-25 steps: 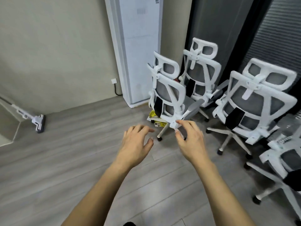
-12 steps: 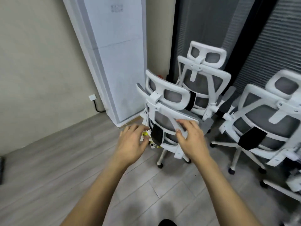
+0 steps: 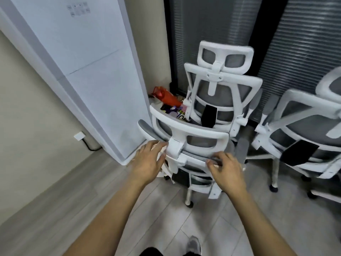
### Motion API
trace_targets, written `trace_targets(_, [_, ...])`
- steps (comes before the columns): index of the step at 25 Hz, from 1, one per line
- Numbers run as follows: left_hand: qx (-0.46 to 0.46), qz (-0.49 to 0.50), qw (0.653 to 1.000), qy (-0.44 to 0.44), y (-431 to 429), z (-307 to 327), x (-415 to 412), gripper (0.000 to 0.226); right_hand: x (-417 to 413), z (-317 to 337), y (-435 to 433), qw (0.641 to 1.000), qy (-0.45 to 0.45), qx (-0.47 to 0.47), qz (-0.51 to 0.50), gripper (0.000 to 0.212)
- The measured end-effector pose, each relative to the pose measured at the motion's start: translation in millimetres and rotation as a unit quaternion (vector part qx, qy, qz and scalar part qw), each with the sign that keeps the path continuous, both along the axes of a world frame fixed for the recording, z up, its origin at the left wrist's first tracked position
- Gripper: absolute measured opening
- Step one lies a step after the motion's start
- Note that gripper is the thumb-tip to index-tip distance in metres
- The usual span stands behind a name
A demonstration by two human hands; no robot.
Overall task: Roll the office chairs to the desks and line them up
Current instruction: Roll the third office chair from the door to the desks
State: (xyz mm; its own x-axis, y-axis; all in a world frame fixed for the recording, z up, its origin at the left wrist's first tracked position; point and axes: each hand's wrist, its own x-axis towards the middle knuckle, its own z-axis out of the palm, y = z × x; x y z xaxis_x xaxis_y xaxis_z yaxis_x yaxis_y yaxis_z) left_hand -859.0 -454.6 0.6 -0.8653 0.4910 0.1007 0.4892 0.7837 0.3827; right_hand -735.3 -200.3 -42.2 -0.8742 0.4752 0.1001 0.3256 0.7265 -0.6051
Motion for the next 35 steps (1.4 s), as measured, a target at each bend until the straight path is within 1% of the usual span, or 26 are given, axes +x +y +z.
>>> trace_targets(1, [-0.008,-0.005,1.000,-0.002,-3.0,-8.0,-17.7,0.039,-2.5,-8.1,-2.6,1.000,-0.017,0.011,-0.007,0.043])
trace_targets(3, [-0.009,-0.022,1.000,0.007,-9.5,-22.2,-48.8,0.043,-4.4,-21.3,-6.6,0.998,-0.014,0.043,-0.032,0.050])
trace_targets(5, [0.001,-0.058,0.997,0.041,-17.1,-34.1,-76.7,0.045,-4.5,-24.9,-13.2,0.996,0.000,0.064,-0.064,0.053])
trace_targets(8, [0.037,-0.131,0.986,0.091,-27.5,-48.4,-108.6,0.042,2.4,-30.5,-31.7,0.989,0.014,0.090,-0.115,0.054])
trace_targets(10, [0.064,-0.162,0.980,0.099,-35.6,-55.7,-117.9,0.043,10.1,-30.6,-51.1,0.985,0.011,0.089,-0.144,0.055])
trace_targets(13, [0.094,-0.206,0.971,0.082,-52.9,-59.8,-123.0,0.044,25.5,-28.0,-93.3,0.975,-0.018,0.109,-0.193,0.056])
trace_targets(18, [0.100,-0.309,0.942,0.079,-67.5,-49.2,-107.8,0.050,77.5,-28.2,-177.8,0.947,-0.006,0.116,-0.299,0.054])
trace_targets(21, [0.126,-0.376,0.916,0.061,-59.4,-52.0,-83.2,0.049,120.3,-30.9,-218.6,0.919,-0.021,0.116,-0.375,0.054])
trace_targets(24, [0.137,-0.453,0.880,0.044,-37.6,-53.0,-47.5,0.046,166.1,-28.3,-251.4,0.884,-0.027,0.111,-0.453,0.053])
trace_targets(27, [0.122,-0.517,0.846,0.033,-5.7,-55.6,0.0,0.048,215.8,-29.2,-276.0,0.844,-0.022,0.104,-0.525,0.056])
trace_targets(29, [0.107,-0.552,0.827,0.018,18.7,-56.7,44.6,0.048,255.5,-30.6,-288.8,0.815,-0.011,0.119,-0.567,0.061])
trace_targets(31, [0.096,-0.591,0.801,0.008,41.9,-57.7,95.0,0.049,296.6,-32.8,-298.1,0.777,0.009,0.134,-0.615,0.061])
trace_targets(33, [0.085,-0.629,0.773,-0.012,63.7,-59.0,150.9,0.049,338.4,-36.5,-305.3,0.732,0.028,0.127,-0.669,0.061])
trace_targets(35, [0.082,-0.655,0.750,-0.032,85.4,-60.9,208.1,0.050,383.7,-40.0,-308.0,0.693,0.036,0.114,-0.711,0.066])
